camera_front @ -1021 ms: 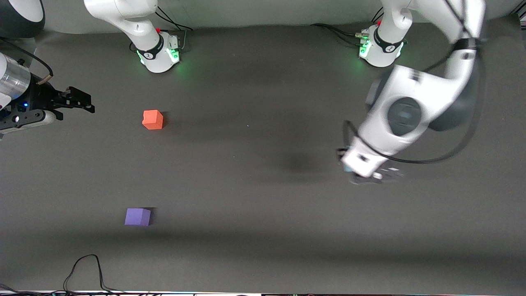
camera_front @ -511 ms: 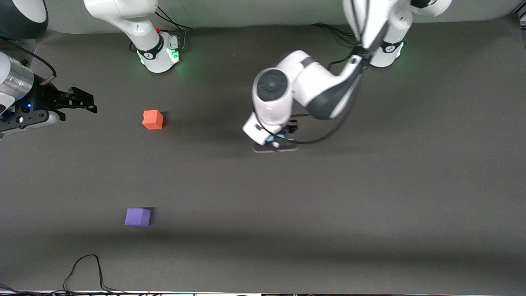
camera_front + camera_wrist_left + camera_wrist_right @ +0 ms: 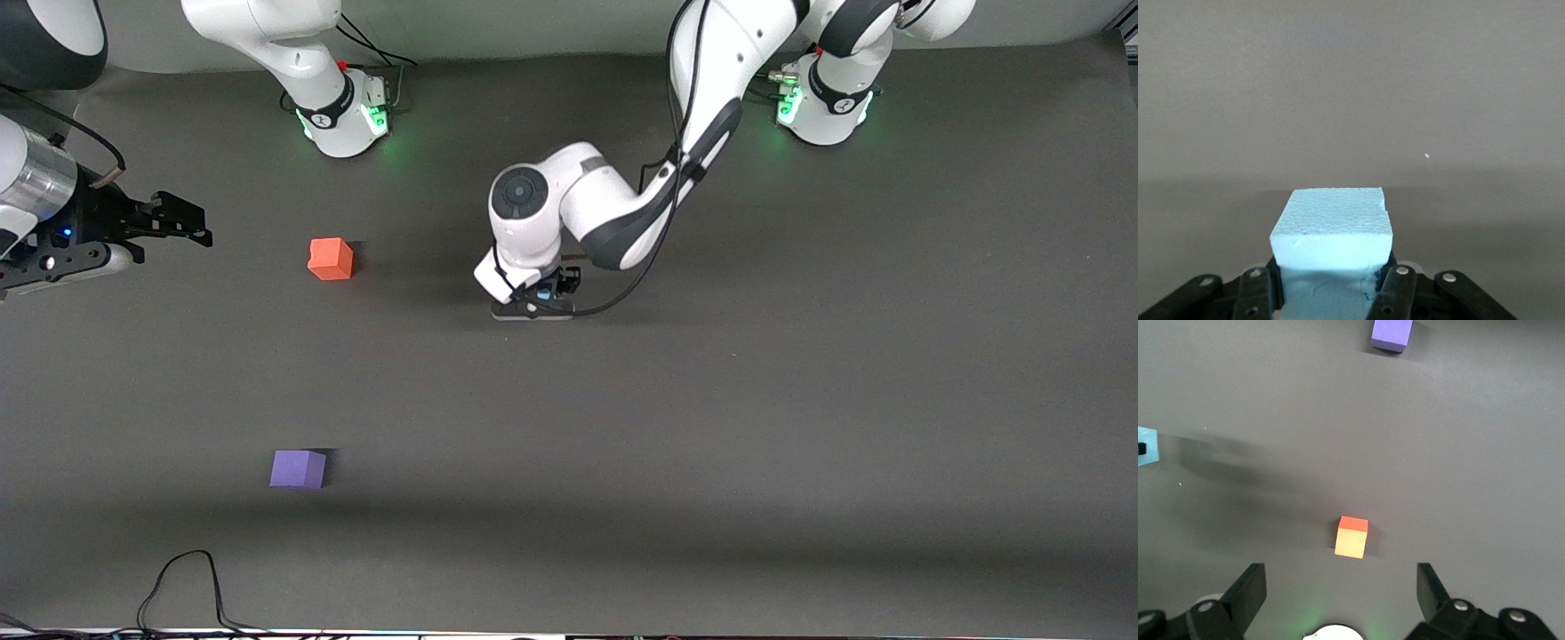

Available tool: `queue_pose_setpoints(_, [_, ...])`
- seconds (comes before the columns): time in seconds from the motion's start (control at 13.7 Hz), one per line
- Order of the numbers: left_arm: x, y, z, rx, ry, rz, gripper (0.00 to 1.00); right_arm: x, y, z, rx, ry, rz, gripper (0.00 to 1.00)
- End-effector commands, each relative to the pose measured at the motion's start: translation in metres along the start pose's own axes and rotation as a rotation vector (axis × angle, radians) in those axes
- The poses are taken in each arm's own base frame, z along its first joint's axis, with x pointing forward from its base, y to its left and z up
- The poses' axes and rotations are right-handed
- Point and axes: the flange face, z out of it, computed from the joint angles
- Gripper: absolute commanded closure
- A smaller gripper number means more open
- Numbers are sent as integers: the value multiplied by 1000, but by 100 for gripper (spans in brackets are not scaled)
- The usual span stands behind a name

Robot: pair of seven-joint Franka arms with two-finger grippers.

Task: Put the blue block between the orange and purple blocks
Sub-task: 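Lift the blue cube with the left gripper toward the table middle, then lower the blue cube to the table and open the left gripper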

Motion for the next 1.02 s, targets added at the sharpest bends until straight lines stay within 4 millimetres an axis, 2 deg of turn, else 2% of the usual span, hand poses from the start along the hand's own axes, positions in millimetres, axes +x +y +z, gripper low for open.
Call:
queue_pose_setpoints(0.0, [7,5,21,4,33,-12,61,2,-3,0,11,14,1,0])
queue_pose_setpoints(0.36, [8,0,56,34,42,-18,59,3,-4,0,11,14,1,0])
queue_pose_setpoints(0.44, [9,0,59,33,41,-19,55,3,-4,0,12,15,1,0])
queue_pose_setpoints(0.58, [12,-2,58,33,43,-17,0,3,-4,0,13,14,1,0])
queue_pose_setpoints(0.66, [11,-2,56,34,43,-17,0,2,-4,-1,12,17,1,0])
queue_pose_setpoints(0.73, [11,-2,52,35,41,-17,0,2,-4,-1,12,17,1,0])
queue_pose_setpoints(0.88, [21,-7,24,24,52,-31,0,2,-4,-1,12,15,1,0])
queue_pose_setpoints(0.95, [27,-16,-7,34,43,-46,0,2,-4,-1,12,15,1,0])
